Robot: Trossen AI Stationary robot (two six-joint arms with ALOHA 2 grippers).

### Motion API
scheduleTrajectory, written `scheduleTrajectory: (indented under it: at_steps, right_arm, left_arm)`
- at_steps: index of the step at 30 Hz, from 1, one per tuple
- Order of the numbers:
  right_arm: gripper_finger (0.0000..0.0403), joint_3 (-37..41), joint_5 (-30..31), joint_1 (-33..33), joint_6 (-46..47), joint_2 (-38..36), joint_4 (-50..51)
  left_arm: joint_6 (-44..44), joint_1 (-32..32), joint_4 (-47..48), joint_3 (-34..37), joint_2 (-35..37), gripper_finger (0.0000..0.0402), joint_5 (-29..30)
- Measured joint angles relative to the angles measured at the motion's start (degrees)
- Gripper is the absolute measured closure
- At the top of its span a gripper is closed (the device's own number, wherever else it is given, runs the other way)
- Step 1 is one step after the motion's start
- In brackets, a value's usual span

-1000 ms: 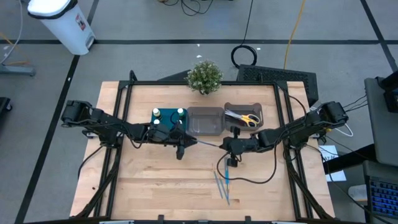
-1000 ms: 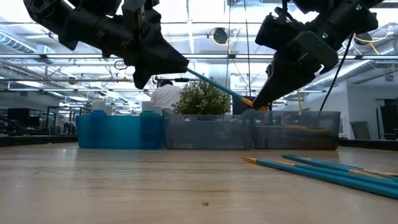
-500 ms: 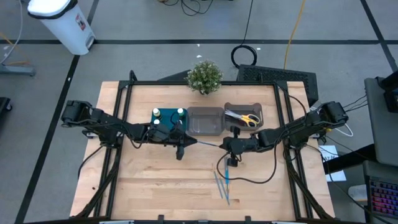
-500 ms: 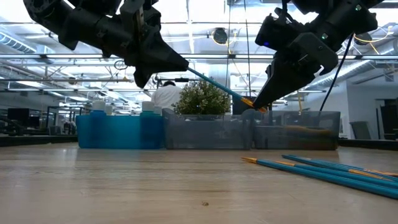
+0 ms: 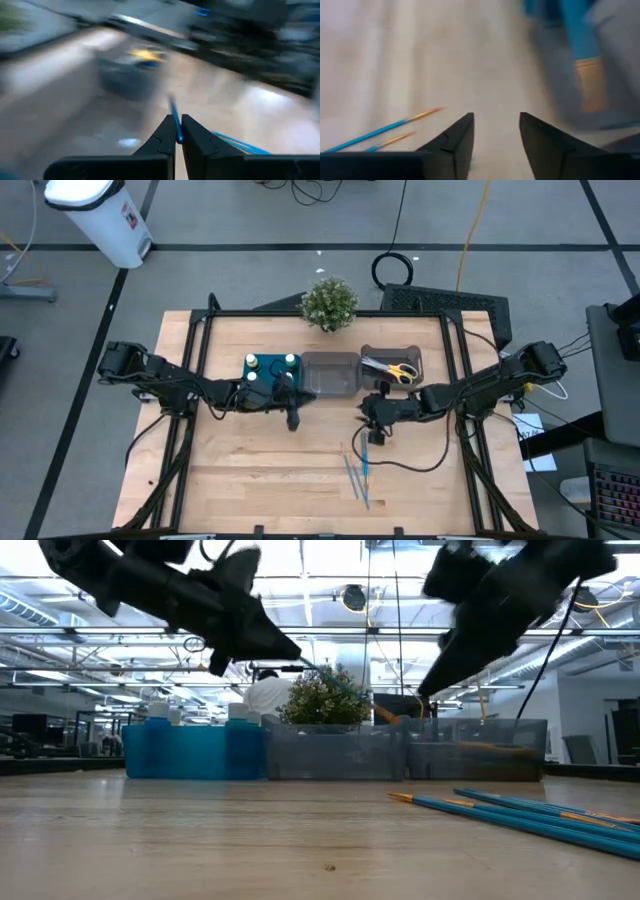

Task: Pick & Place Paint Supplies
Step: Put the paint brush into the left black bin

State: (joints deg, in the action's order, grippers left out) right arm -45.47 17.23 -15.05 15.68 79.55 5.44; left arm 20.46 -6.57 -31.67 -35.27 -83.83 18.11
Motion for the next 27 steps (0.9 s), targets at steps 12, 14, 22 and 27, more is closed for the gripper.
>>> scheduleTrajectory:
  at_steps: [12, 14, 22, 27]
  right_arm:
    - [0.0218, 0.1, -7.7, -4.1, 4.9, -8.7, 2.8]
    - [0.0222, 0.1, -6.8, -4.9, 3.5, -8.7, 1.5]
    - [0.0231, 0.1, -6.8, -5.8, 1.6, -8.7, -1.2]
    - [0.0231, 0.1, -6.8, -5.8, 1.6, -8.7, -0.9]
  left_arm:
    - [1.1, -0.2, -0.2, 0.1, 0.0, 0.0389, 11.0]
    - [0.5, -0.7, -1.0, 0.1, 0.0, 0.0389, 10.7]
    - [2.8, -0.5, 3.0, 0.1, 0.0, 0.0389, 12.2]
    - [6.4, 0.6, 7.8, 0.1, 0.0, 0.0389, 8.1]
